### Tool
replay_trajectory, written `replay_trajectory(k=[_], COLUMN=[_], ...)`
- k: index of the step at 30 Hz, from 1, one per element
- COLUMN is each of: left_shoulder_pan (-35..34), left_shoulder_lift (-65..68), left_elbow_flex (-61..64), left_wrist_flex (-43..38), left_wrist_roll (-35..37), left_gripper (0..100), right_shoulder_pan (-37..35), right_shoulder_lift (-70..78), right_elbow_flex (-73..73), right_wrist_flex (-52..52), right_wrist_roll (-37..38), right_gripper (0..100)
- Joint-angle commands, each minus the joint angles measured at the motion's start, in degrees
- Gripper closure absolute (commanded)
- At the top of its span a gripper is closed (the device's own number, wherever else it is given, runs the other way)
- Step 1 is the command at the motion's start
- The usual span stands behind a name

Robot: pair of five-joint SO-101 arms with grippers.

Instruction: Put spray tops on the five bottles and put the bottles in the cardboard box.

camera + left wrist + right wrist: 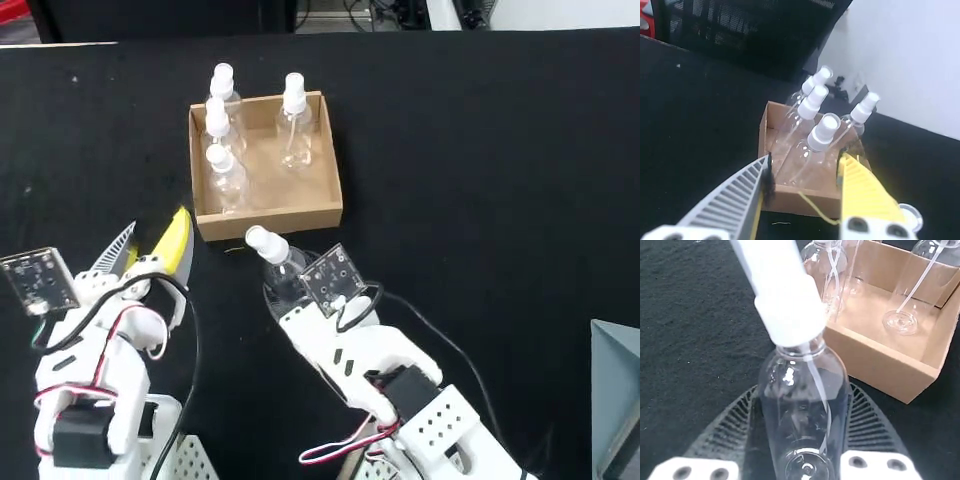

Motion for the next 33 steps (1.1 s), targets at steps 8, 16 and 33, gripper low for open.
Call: replay_trajectory(k=[8, 16, 33], left_shoulder_pan=[1.3, 7.1, 18.7], left_shoulder_lift=[-0.4, -0.4, -0.3], left_elbow_flex=[5.4, 6.8, 8.8], left_wrist_flex=[-7.7, -7.6, -6.1], left_wrist_roll=[0.3, -1.6, -9.6], left_gripper=[80, 80, 80], right_shoulder_pan=[-4.0, -4.7, -4.7], right_shoulder_lift=[-1.4, -1.4, -1.4], right_elbow_flex=[-4.3, -4.3, -4.2], right_wrist_flex=[-4.1, -4.1, -3.9], right_wrist_roll=[-0.4, -0.4, -0.4], right_gripper=[85.0, 85.0, 85.0])
